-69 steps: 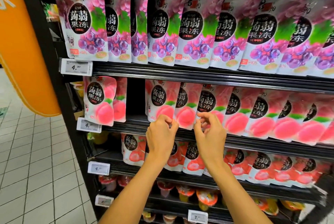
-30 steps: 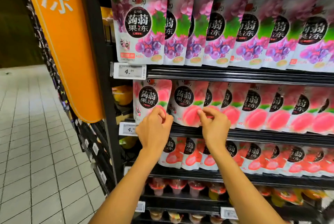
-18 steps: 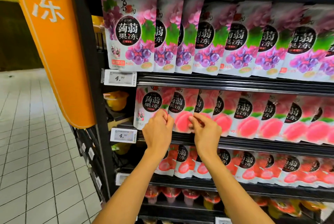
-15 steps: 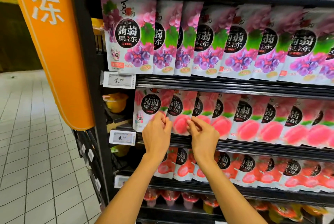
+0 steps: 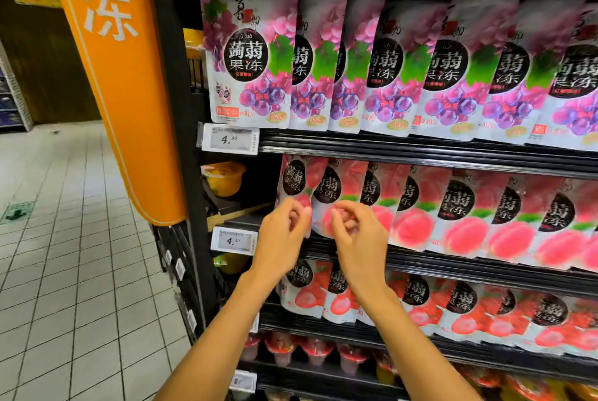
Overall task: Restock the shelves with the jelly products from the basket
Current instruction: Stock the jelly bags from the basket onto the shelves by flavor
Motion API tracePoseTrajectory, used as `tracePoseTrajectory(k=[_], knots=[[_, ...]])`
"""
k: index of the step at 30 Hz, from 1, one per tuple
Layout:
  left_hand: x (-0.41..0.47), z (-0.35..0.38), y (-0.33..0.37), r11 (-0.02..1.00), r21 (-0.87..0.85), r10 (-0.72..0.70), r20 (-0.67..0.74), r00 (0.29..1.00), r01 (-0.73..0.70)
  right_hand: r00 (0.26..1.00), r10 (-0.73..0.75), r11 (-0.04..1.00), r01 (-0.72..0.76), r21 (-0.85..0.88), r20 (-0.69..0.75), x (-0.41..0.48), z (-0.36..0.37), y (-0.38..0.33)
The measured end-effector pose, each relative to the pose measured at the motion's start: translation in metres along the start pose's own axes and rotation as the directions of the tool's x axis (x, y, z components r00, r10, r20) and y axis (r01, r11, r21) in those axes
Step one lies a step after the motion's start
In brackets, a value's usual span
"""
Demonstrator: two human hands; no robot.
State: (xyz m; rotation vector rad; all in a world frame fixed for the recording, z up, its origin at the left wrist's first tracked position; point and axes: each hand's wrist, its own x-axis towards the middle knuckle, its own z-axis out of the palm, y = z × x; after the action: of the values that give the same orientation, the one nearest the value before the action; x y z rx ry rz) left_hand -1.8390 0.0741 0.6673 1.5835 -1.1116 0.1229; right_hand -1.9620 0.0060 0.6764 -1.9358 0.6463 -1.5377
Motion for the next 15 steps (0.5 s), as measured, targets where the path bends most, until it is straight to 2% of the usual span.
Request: tracePoseTrajectory(k=[2,4,6,9,13,15], knots=[[0.006,-0.011,-0.001,0.999,-0.017,-0.045,-0.087,0.995,0.044,0.988,0.079,0.997,-0.076,-0.024,0.132,0.008,0.012,-0.006],[0.015,-0.019,0.000,0.994,0.038,-0.091,-0.160,0.983,0.098,0.969,0.123,0.991,-0.107,-0.084,0.215,0.013,0.026,-0.013],[0.021,-0.021,0.003,0.987,0.089,-0.122,-0.154,0.981,0.137,0.967,0.115,0.978,-0.071,-0.196,0.226,0.016,0.038,-0.017],[0.021,-0.021,0.005,0.986,0.042,-0.158,-0.116,0.981,0.164,0.974,0.110,0.923,-0.026,-0.385,0.197,0.015,0.042,-0.017],[0.013,-0.022,0.000,0.986,0.008,-0.162,-0.175,0.971,0.166,0.968,0.149,0.981,-0.119,-0.156,0.200,0.014,0.030,-0.009],[0.010,-0.019,-0.001,0.986,0.022,-0.156,-0.192,0.969,0.163,0.973,0.125,0.984,-0.096,-0.147,0.197,0.015,0.028,-0.008]])
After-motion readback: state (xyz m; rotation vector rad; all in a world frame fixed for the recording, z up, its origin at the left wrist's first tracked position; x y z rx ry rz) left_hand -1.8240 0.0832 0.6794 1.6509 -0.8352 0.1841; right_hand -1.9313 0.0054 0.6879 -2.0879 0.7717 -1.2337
